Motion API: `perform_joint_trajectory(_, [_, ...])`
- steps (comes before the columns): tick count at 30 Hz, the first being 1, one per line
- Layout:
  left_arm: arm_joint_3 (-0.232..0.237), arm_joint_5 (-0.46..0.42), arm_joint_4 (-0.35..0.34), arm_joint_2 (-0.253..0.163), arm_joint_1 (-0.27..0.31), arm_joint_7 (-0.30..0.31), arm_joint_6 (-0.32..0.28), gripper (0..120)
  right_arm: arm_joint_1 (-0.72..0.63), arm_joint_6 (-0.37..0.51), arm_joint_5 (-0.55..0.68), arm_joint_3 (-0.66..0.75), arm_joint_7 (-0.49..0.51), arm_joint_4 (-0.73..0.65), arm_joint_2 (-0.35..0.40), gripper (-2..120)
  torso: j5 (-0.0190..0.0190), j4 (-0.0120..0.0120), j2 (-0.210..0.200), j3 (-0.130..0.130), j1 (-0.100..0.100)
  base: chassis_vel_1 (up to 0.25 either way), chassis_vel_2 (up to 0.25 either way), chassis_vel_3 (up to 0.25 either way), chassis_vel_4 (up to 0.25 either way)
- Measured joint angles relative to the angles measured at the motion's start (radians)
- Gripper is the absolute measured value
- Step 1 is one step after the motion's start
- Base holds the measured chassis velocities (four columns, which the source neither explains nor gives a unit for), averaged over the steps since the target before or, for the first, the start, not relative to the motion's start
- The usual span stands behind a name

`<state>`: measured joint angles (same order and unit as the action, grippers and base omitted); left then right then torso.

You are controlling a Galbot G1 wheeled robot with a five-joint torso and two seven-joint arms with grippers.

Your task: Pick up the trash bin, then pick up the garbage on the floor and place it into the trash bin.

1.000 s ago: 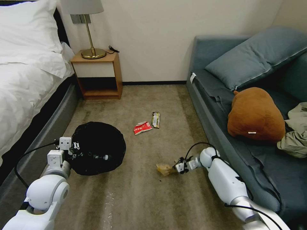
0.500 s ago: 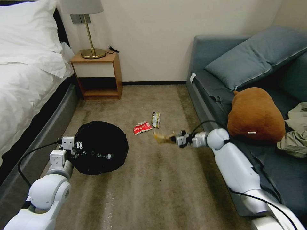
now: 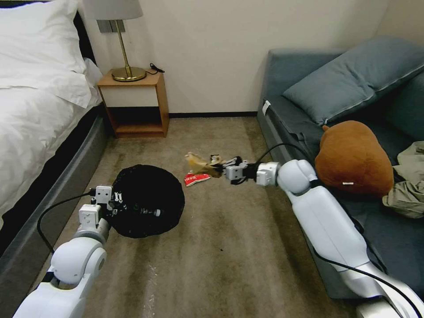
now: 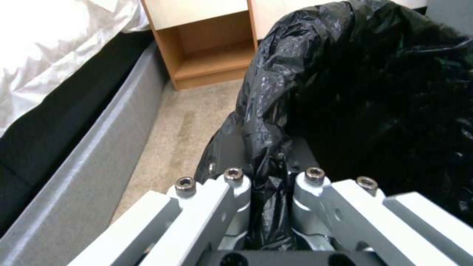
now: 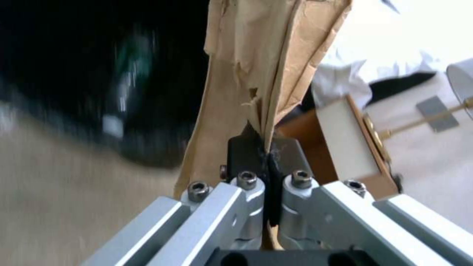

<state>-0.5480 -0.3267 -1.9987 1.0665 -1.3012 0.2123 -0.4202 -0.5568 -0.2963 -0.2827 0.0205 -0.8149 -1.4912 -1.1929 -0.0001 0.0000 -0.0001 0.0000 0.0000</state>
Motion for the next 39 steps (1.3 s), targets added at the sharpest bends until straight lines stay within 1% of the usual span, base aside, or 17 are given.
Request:
perform_joint_trajectory(5, [0.01, 0.002, 0.009, 0.003, 0.011, -0.001, 0.004, 5, 0.008, 0.017, 0.055, -0.056, 0.048, 0.002, -0.023, 0, 0.0, -0.0001, 0.0, 0.0, 0.0, 0.0, 0.0, 0.0, 0.0])
perform_joint_trajectory(7, [0.019, 0.008, 0.016, 0.008, 0.018, -0.001, 0.008, 5, 0.023, 0.023, 0.074, -0.104, 0.086, 0.023, -0.058, 0, -0.0001, 0.0, 0.0, 0.0, 0.0, 0.0, 0.0, 0.0, 0.0])
perform_joint_trajectory(8, [0.019, 0.008, 0.016, 0.008, 0.018, -0.001, 0.008, 5, 0.023, 0.023, 0.074, -0.104, 0.086, 0.023, -0.058, 0, -0.0001, 0.0, 0.0, 0.0, 0.0, 0.0, 0.0, 0.0, 0.0])
perform_joint_trajectory(10, [0.019, 0.017, 0.019, 0.025, 0.017, 0.0, 0.009, 5, 0.068, 0.021, 0.074, -0.173, 0.116, 0.069, -0.121, 0, -0.0001, 0.0004, 0.0, 0.0, 0.0, 0.0, 0.0, 0.0, 0.0])
perform_joint_trajectory(12, [0.019, 0.018, 0.022, 0.03, 0.023, 0.001, 0.009, 5, 0.086, 0.021, 0.078, -0.206, 0.13, 0.087, -0.136, 0, -0.0002, 0.0004, 0.0, 0.0, 0.0, 0.0, 0.0, 0.0, 0.0])
perform_joint_trajectory(21, [0.02, 0.015, 0.034, 0.032, 0.041, 0.0, 0.019, 5, 0.093, -0.009, 0.054, -0.257, 0.202, 0.177, -0.176, 0, -0.0001, 0.0, 0.0, 0.0, 0.0, 0.0, 0.0, 0.0, 0.0])
perform_joint_trajectory(26, [0.024, 0.014, 0.037, 0.037, 0.045, -0.003, 0.023, 5, 0.087, -0.023, 0.034, -0.278, 0.28, 0.249, -0.196, 0, 0.0, 0.0, 0.0, 0.0, 0.0, 0.0, 0.0, 0.0, 0.0])
perform_joint_trajectory(27, [0.024, 0.013, 0.037, 0.038, 0.044, -0.004, 0.026, 5, 0.078, -0.024, 0.032, -0.281, 0.311, 0.269, -0.196, 15, 0.0001, 0.0, 0.0, 0.0, 0.0, 0.0, 0.0, 0.0, 0.0])
perform_joint_trajectory(28, [0.024, 0.013, 0.037, 0.038, 0.044, -0.004, 0.026, 5, 0.078, -0.024, 0.032, -0.281, 0.311, 0.269, -0.196, 15, 0.0001, 0.0, 0.0, 0.0, 0.0, 0.0, 0.0, 0.0, 0.0])
perform_joint_trajectory(30, [0.021, 0.013, 0.037, 0.038, 0.041, -0.006, 0.028, 5, 0.07, -0.024, 0.03, -0.282, 0.324, 0.263, -0.189, 28, 0.0001, 0.0, 0.0, 0.0, 0.0, 0.0, 0.0, 0.0, 0.0])
perform_joint_trajectory(31, [0.021, 0.013, 0.037, 0.038, 0.041, -0.006, 0.028, 5, 0.07, -0.024, 0.03, -0.282, 0.324, 0.263, -0.189, 28, 0.0001, 0.0, 0.0, 0.0, 0.0, 0.0, 0.0, 0.0, 0.0])
perform_joint_trajectory(33, [0.019, 0.013, 0.038, 0.037, 0.041, -0.006, 0.029, 5, 0.065, -0.013, 0.03, -0.283, 0.343, 0.246, -0.184, 34, 0.0001, 0.0, 0.0, 0.0, 0.0, 0.0, 0.0, 0.0, 0.0])
perform_joint_trajectory(34, [0.019, 0.013, 0.038, 0.037, 0.041, -0.006, 0.029, 5, 0.065, -0.013, 0.03, -0.283, 0.343, 0.246, -0.184, 34, 0.0001, 0.0, 0.0, 0.0, 0.0, 0.0, 0.0, 0.0, 0.0])
perform_joint_trajectory(35, [0.018, 0.013, 0.039, 0.038, 0.043, -0.006, 0.029, 5, 0.058, 0.008, 0.041, -0.286, 0.377, 0.224, -0.178, 42, 0.0001, 0.0, 0.0, 0.0, 0.0, 0.0, 0.0, 0.0, 0.0])
perform_joint_trajectory(36, [0.017, 0.013, 0.04, 0.038, 0.044, -0.006, 0.029, 5, 0.054, 0.023, 0.054, -0.289, 0.4, 0.211, -0.174, 48, 0.0001, 0.0, 0.0, 0.0, 0.0, 0.0, 0.0, 0.0, 0.0])
perform_joint_trajectory(37, [0.017, 0.013, 0.04, 0.038, 0.044, -0.006, 0.029, 5, 0.054, 0.023, 0.054, -0.289, 0.4, 0.211, -0.174, 48, 0.0001, 0.0, 0.0, 0.0, 0.0, 0.0, 0.0, 0.0, 0.0])
perform_joint_trajectory(39, [0.006, 0.009, 0.045, 0.037, 0.048, -0.005, 0.037, 5, 0.046, 0.062, 0.117, -0.294, 0.459, 0.174, -0.161, 59, 0.0001, -0.0001, 0.0, 0.0, 0.0, 0.0, 0.0, 0.0, 0.0])
